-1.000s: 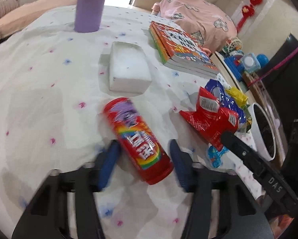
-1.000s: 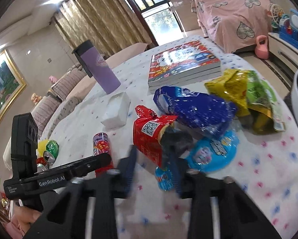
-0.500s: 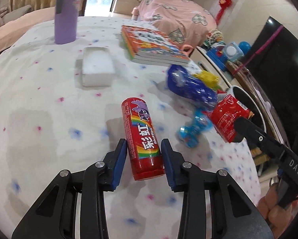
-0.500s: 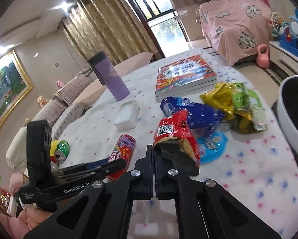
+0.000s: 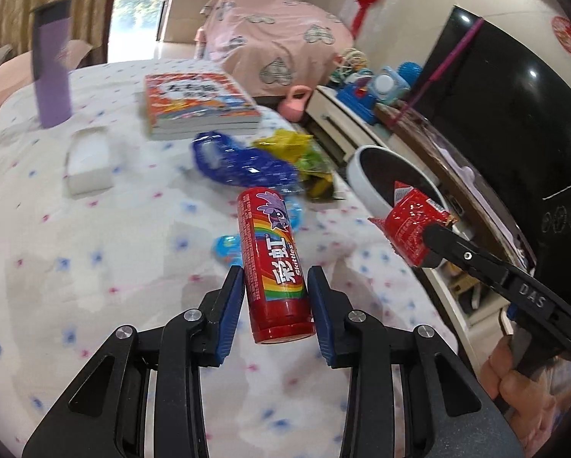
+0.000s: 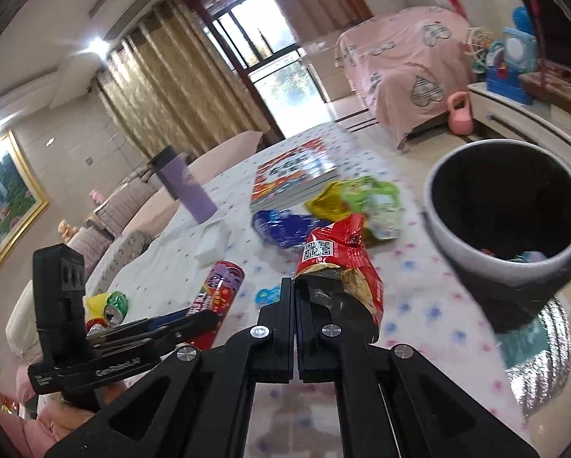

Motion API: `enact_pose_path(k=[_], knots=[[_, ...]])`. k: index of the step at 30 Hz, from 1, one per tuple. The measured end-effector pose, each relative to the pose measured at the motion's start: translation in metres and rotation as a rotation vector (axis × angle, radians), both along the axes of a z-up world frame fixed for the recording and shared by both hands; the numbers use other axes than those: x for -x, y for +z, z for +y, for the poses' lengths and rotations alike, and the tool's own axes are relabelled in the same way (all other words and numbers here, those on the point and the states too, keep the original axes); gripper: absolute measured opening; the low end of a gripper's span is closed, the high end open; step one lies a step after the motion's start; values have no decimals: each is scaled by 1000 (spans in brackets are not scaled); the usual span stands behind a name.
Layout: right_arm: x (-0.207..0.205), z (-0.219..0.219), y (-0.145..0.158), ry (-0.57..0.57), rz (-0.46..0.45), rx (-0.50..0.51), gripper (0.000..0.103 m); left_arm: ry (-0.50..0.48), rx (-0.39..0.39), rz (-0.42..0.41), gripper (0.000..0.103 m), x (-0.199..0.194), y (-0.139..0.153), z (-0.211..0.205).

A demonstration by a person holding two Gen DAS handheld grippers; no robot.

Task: Collect trash
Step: 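Carry the tube and wrapper over the bin and open both tools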

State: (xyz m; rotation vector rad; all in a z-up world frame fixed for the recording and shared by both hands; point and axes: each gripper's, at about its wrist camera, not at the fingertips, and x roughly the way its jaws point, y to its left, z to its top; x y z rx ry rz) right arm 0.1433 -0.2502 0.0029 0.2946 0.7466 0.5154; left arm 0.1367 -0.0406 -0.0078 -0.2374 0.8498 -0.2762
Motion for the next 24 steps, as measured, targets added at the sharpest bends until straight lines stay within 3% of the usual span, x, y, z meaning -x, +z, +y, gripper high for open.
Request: enact_pose_path(k=[24], knots=[[-20, -105, 3, -187, -4, -15, 0, -191, -44, -48, 32, -47, 24, -109]])
